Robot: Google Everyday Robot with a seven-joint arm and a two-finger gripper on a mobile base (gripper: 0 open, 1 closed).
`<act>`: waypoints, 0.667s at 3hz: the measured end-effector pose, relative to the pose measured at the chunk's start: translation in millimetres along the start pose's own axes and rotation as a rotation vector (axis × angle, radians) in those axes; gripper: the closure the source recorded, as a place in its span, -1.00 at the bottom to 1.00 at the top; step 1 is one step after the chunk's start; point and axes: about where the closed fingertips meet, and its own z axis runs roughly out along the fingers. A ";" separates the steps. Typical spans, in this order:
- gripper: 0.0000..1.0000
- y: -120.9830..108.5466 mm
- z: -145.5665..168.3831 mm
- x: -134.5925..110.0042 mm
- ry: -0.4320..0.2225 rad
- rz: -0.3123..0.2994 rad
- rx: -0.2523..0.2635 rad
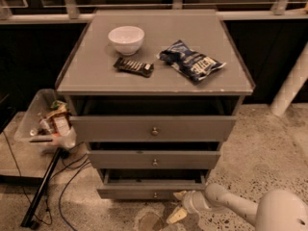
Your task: Close bottom drawer
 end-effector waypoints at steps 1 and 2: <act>-1.00 -2.7 17.0 -11.9 -0.010 0.005 -0.018; -1.00 -29.1 23.3 -29.6 -0.016 -0.020 0.016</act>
Offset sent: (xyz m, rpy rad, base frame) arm 0.1652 0.0317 0.0131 -0.0466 -0.1651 -0.0254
